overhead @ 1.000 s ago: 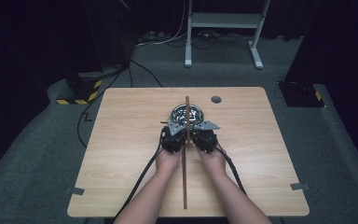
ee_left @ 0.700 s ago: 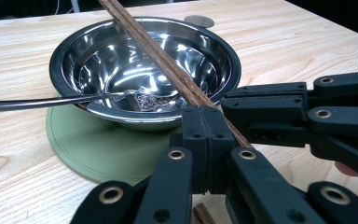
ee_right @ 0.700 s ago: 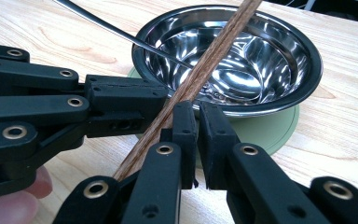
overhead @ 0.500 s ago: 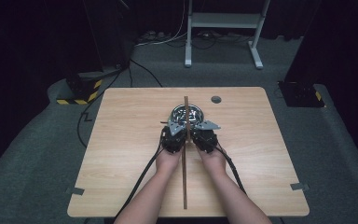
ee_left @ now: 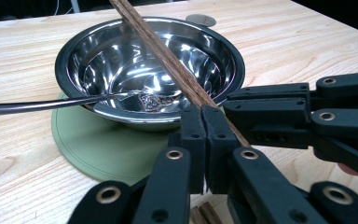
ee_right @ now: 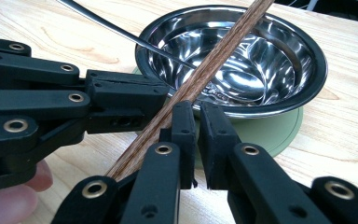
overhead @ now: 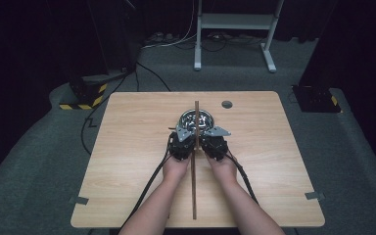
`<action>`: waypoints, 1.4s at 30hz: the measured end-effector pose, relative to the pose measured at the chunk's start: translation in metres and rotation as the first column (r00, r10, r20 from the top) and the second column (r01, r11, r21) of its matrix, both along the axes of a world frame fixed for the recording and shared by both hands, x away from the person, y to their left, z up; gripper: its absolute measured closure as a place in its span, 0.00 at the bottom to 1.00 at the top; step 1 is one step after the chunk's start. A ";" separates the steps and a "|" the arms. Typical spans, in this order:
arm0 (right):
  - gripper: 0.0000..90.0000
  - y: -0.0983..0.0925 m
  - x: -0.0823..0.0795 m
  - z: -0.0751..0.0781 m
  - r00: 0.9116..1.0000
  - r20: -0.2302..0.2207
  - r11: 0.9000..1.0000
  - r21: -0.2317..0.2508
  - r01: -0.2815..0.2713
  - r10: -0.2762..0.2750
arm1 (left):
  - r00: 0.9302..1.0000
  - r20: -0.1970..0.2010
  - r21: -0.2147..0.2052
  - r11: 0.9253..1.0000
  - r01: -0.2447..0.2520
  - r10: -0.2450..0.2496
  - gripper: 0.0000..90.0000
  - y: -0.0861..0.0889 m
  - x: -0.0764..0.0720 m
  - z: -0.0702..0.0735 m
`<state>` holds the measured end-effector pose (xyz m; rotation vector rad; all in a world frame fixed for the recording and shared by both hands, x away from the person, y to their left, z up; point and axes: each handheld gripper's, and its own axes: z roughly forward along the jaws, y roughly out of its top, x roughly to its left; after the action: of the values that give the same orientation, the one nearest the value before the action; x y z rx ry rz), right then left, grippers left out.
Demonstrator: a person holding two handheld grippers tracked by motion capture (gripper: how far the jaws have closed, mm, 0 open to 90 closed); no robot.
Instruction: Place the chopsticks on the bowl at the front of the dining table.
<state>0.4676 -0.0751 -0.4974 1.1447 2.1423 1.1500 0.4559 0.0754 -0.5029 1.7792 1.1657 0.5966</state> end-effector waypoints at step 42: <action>0.55 -0.071 -0.054 0.004 0.999 -0.036 0.999 -0.026 0.020 -0.021 | 0.995 -0.030 0.123 0.988 -0.089 0.094 0.54 0.128 -0.095 0.001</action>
<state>0.4135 -0.1465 -0.4932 1.1819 2.1617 1.0973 0.3605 0.2032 -0.5020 1.8528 1.2643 0.7057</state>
